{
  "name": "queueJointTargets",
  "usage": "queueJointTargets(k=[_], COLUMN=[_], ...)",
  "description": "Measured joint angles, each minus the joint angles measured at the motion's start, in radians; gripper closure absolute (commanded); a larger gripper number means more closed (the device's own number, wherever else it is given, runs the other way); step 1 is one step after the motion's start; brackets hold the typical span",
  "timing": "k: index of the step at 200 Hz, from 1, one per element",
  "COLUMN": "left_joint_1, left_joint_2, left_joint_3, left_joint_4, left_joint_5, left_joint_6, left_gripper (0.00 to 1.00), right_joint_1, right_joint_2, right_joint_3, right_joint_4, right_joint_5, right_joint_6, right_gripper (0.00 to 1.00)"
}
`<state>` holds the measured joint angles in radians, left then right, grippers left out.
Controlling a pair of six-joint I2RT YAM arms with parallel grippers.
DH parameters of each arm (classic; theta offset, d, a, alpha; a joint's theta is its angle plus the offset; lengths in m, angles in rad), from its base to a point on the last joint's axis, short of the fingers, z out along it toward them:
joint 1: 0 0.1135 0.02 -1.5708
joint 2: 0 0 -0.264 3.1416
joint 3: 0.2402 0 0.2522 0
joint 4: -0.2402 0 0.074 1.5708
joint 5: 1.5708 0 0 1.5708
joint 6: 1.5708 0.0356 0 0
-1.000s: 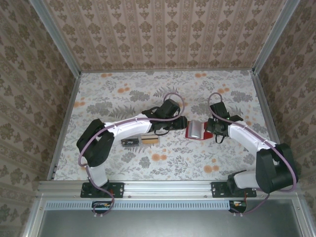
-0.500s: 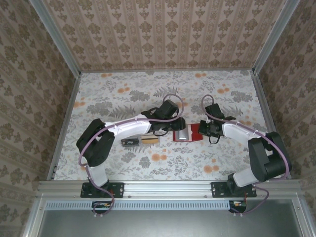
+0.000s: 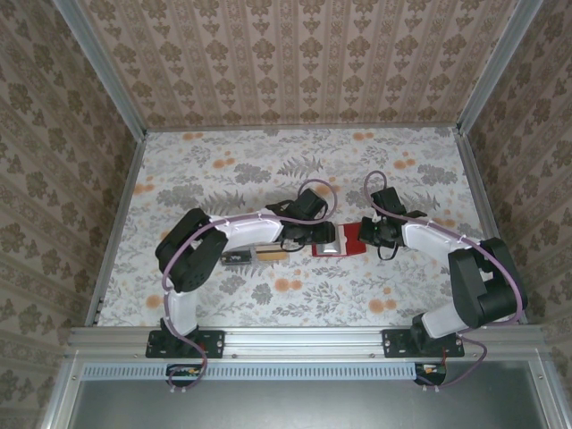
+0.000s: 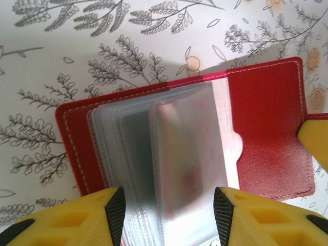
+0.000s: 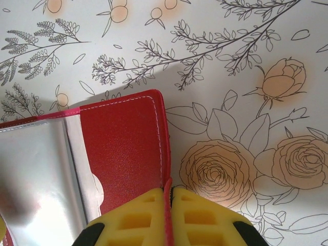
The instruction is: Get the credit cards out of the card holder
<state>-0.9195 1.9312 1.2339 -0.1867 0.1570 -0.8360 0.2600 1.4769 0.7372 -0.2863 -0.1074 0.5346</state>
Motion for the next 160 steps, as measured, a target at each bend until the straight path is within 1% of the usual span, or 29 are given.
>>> queueJointTargets(k=[65,100,126,132,140,149,160], left_joint_1=[-0.016,-0.017,-0.024,-0.029,-0.034,-0.036,-0.038], left_joint_2=[0.019,0.027,0.032,0.033,0.036,0.044,0.060], left_joint_3=[0.002,0.002,0.002,0.002,0.002,0.008,0.019], left_joint_4=[0.113,0.243,0.326,0.338,0.346,0.352,0.361], left_joint_5=[0.087,0.175,0.219,0.225,0.228,0.233,0.242], left_joint_6=[-0.001,-0.020,-0.027,-0.027,-0.027,-0.028,-0.031], left_gripper=[0.49,0.49,0.49,0.49,0.50,0.50,0.50], right_joint_1=[0.000,0.000,-0.003,-0.005,-0.008,-0.016,-0.024], right_joint_2=[0.000,0.000,0.000,0.000,-0.003,-0.011,-0.024], right_joint_3=[-0.011,-0.016,-0.026,-0.029,-0.033,-0.040,-0.048], right_joint_4=[0.013,0.019,0.024,0.025,0.025,0.024,0.018], right_joint_5=[-0.002,-0.003,-0.003,-0.003,-0.003,-0.002,0.003], right_joint_6=[0.000,0.006,0.019,0.021,0.023,0.029,0.037], right_gripper=[1.00,1.00,1.00,0.97,0.89,0.77,0.75])
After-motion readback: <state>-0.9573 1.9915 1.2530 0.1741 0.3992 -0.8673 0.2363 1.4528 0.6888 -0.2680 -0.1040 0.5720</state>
